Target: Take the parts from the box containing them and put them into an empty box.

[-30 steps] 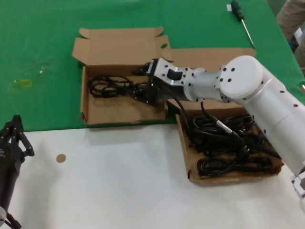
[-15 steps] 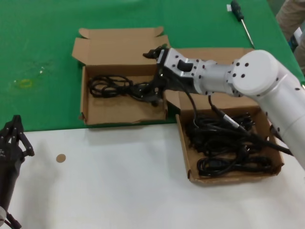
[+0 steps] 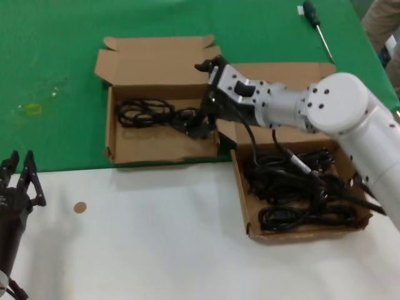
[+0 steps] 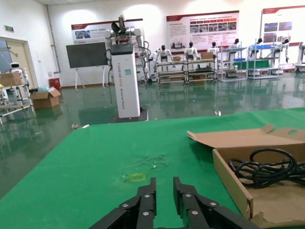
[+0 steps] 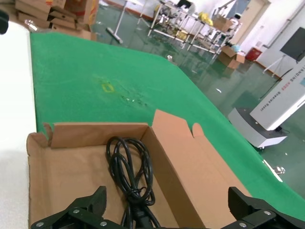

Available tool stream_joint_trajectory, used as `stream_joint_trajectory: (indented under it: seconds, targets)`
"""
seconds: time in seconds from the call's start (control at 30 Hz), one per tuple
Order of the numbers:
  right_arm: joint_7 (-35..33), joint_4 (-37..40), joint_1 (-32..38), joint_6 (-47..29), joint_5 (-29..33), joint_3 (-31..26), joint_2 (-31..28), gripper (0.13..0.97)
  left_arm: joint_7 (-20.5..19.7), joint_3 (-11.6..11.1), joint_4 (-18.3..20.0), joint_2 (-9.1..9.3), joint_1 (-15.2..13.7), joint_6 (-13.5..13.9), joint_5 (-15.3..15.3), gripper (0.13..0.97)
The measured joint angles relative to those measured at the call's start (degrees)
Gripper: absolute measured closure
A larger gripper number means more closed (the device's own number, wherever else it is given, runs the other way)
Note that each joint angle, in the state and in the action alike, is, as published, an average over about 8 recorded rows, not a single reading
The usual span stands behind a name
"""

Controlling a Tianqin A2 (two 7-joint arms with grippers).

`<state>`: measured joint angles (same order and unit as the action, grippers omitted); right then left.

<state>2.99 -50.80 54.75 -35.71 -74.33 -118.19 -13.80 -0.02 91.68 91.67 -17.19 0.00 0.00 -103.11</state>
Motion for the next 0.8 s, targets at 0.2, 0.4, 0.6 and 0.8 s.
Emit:
stream_joint_trajectory:
  seconds: [0.2,0.4,0.6,0.8]
  targets:
    - [-0.22,-2.77,-3.75,2.41,-1.94,1.80,-0.23,0.187,0.00,0.00,0.00,0.00,0.00,0.00,0.00,0.875]
    - [-0.46,-6.03,-8.13,5.27,-4.25,3.91,-0.50,0.166,0.00,0.00,0.00,0.00,0.00,0.00,-0.01,0.810]
    - [-0.71,-9.46,-12.68,8.28,-6.67,6.15,-0.79,0.131,0.00,0.00,0.00,0.00,0.00,0.00,-0.01,0.679]
    - [-0.95,-12.82,-17.19,11.21,-9.04,8.33,-1.06,0.130,0.00,0.00,0.00,0.00,0.00,0.00,-0.01,0.551]
